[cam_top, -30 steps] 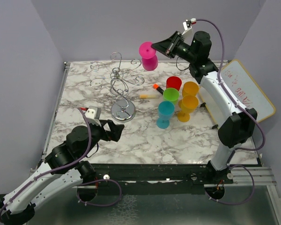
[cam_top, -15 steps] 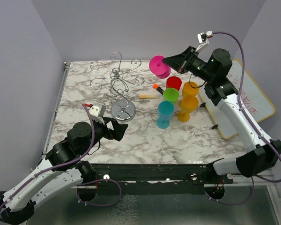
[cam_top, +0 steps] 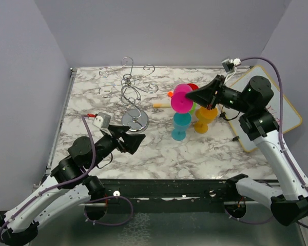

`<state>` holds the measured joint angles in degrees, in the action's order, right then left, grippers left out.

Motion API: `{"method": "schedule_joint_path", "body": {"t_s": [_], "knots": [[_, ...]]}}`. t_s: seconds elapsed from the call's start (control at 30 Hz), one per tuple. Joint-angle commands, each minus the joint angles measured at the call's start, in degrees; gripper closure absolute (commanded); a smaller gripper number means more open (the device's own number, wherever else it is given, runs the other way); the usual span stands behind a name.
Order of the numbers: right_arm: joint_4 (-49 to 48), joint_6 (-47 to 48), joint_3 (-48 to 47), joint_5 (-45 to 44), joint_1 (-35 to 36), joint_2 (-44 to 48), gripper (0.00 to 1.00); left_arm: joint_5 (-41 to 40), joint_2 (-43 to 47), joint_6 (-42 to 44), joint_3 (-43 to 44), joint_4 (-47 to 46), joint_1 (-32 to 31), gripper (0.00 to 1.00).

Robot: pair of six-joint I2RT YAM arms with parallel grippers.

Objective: Take the wine glass off the wine glass rack
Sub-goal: Place the wine glass at the center of the board.

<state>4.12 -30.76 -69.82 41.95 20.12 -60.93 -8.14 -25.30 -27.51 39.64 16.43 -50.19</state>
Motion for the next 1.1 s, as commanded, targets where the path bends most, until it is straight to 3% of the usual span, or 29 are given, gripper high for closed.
{"method": "schedule_joint_path", "body": {"t_s": [0.0,0.27,0.53,0.63,0.77,0.93,1.07], "knots": [[5.0,4.4,2.5,12.5,-0.1,2.9,1.00,7.9,-0.7,-5.6,-2.9,-11.1,0.3,0.01],[9.2,4.7,2.6,16.1,2.8,3.5,0.99,17.7,-5.6,-9.7,-5.6,-26.9,0.3,0.04],[14.3,7.7,1.7,7.0,14.1,1.0,0.99,23.4,-7.8,-10.7,-3.2,-29.3,0.3,0.09],[15.3,8.7,0.5,1.9,19.7,-1.3,0.99,26.3,-8.0,-10.9,-3.5,-31.3,0.3,0.16],[14.3,8.2,0.2,-0.5,22.3,-4.1,0.99,28.8,-8.6,-9.5,-2.3,-28.0,0.3,0.29],[11.0,7.9,2.3,-1.5,23.1,-4.2,0.99,28.0,-8.3,-6.8,-0.8,-17.2,0.3,0.45],[9.9,7.4,3.8,0.3,23.4,-4.3,0.99,29.3,-8.0,-5.4,-1.3,-10.4,0.3,0.52]]}}
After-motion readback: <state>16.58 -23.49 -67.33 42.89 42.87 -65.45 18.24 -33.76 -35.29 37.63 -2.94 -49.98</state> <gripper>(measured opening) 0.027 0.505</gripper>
